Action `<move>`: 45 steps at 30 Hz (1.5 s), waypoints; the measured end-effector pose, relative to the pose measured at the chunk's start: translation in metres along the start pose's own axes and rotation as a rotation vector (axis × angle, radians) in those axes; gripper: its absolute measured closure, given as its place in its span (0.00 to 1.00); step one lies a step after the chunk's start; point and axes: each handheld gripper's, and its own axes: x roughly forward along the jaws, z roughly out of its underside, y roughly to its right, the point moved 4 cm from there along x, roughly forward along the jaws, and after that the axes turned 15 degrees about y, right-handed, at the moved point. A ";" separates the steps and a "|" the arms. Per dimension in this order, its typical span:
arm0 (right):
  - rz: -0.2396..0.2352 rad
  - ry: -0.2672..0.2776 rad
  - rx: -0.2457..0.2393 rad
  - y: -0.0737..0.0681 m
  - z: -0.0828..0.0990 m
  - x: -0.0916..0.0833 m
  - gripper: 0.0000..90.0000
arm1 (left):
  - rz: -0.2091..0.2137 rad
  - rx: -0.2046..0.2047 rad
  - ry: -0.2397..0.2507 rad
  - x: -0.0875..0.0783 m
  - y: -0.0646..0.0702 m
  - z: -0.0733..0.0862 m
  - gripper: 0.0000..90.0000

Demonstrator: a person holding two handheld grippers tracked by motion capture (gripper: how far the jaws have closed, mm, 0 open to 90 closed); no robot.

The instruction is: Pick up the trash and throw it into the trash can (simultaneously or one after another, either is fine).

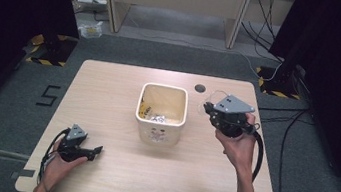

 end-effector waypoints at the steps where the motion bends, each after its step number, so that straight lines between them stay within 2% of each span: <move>1: 0.001 0.003 0.001 0.000 -0.002 0.001 0.95 | 0.000 0.000 0.000 0.000 0.000 0.000 0.18; 12: -0.042 0.026 -0.006 -0.007 -0.017 0.011 0.95 | 0.000 0.000 0.000 0.000 0.000 0.000 0.18; 26: -0.122 0.044 -0.056 -0.034 -0.043 0.040 0.95 | 0.001 0.000 0.000 0.000 0.000 0.000 0.18; 28: -0.145 0.036 -0.066 -0.042 -0.046 0.049 0.95 | 0.000 0.000 0.001 0.000 0.000 0.000 0.18; 34: -0.195 0.016 -0.064 -0.056 -0.045 0.069 0.95 | 0.001 0.000 0.002 0.000 0.000 0.000 0.18; 38: -0.222 -0.001 -0.055 -0.062 -0.043 0.076 0.95 | 0.001 0.000 0.003 0.000 0.000 0.000 0.18; 45: -0.276 -0.048 -0.051 -0.075 -0.034 0.094 0.94 | 0.001 0.000 0.003 0.000 0.000 0.000 0.18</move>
